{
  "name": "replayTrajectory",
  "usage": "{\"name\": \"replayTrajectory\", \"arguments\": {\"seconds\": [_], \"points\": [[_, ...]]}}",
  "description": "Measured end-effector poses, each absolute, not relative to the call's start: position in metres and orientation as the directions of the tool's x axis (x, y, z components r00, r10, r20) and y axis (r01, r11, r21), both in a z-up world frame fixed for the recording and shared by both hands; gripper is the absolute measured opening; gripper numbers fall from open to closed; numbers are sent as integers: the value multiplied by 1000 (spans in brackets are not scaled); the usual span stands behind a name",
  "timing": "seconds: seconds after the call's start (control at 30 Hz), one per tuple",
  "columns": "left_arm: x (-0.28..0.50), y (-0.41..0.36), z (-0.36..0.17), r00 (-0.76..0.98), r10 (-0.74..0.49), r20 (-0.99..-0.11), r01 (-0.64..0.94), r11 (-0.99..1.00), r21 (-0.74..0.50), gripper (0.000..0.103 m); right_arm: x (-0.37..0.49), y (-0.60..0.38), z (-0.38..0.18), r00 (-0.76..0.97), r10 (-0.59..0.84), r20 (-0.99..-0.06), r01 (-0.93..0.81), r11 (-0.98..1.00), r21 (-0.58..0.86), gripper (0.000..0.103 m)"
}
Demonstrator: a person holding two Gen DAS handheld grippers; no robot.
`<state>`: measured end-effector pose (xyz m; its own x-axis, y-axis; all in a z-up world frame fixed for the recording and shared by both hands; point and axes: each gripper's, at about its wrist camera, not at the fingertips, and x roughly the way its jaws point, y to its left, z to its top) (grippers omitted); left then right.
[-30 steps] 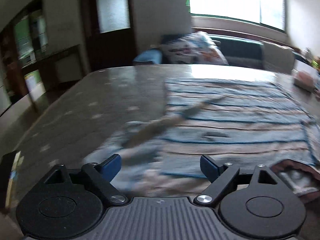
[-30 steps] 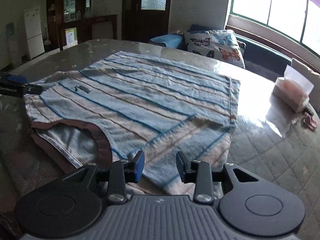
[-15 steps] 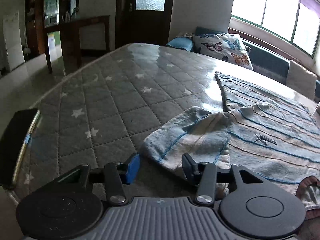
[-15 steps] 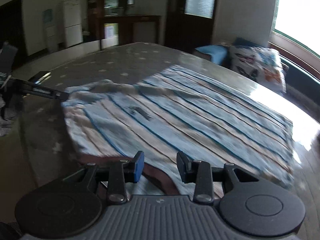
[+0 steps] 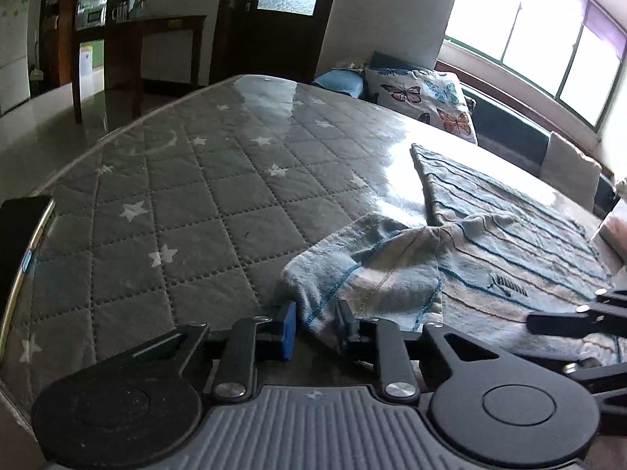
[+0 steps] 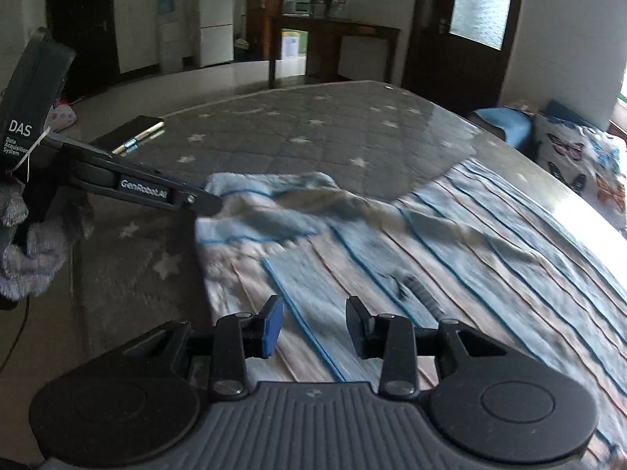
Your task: Fold clothes
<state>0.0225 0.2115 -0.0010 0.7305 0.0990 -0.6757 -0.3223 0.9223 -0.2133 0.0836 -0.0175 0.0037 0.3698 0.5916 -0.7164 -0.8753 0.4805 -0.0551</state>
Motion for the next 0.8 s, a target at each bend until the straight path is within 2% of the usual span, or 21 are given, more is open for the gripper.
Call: {"name": "replayTrajectory", "arguments": {"seconds": [0.4, 0.5, 0.53, 0.8], "points": [[21, 213, -1, 737, 78, -672, -322, 914, -247, 24, 75, 25, -13, 336, 600, -726, -894, 446, -45, 35], [23, 215, -2, 742, 81, -666, -329, 909, -257, 7, 74, 26, -13, 343, 594, -727, -891, 450, -53, 35], [23, 215, 0, 747, 81, -659, -329, 907, -261, 5, 73, 26, -13, 346, 594, -726, -891, 451, -55, 35], [18, 190, 34, 831, 36, -555, -219, 938, -267, 2, 76, 14, -8, 339, 600, -725, -883, 468, -25, 34]]}}
